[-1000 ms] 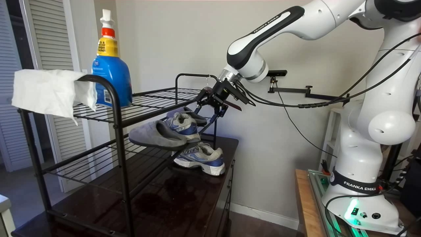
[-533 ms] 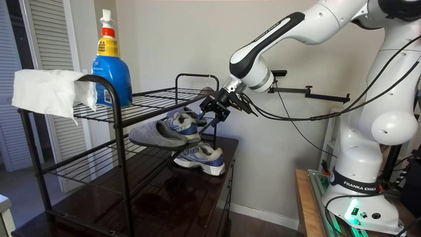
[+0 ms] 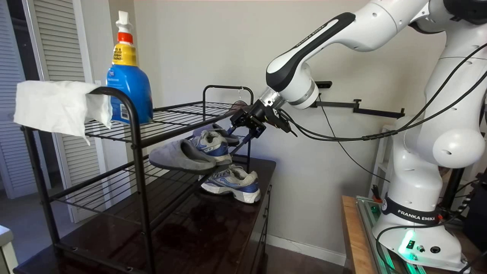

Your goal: Remove the sneakers from the shoe rack and place them on top of the cabinet.

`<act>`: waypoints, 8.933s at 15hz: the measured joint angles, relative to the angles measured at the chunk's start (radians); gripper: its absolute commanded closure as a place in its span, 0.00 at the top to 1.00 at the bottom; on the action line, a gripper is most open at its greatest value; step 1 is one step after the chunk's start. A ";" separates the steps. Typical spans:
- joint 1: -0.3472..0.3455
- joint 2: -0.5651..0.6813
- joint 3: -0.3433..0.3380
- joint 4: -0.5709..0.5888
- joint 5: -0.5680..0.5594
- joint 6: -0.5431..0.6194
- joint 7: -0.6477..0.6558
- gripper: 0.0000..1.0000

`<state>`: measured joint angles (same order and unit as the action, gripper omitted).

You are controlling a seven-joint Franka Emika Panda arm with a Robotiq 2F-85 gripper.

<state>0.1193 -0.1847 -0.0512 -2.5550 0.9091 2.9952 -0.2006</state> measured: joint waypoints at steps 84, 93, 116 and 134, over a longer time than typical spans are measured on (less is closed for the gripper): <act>-0.112 -0.262 0.152 0.008 -0.754 -1.003 0.389 0.16; -0.097 -0.217 0.195 -0.010 -0.756 -0.973 0.520 0.04; -0.050 -0.172 0.350 -0.210 -0.716 -0.377 0.936 0.04; -0.383 -0.079 0.651 -0.210 -1.302 -0.149 1.489 0.04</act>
<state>-0.2641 -0.2635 0.5996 -2.7649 -0.3929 2.8463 1.2887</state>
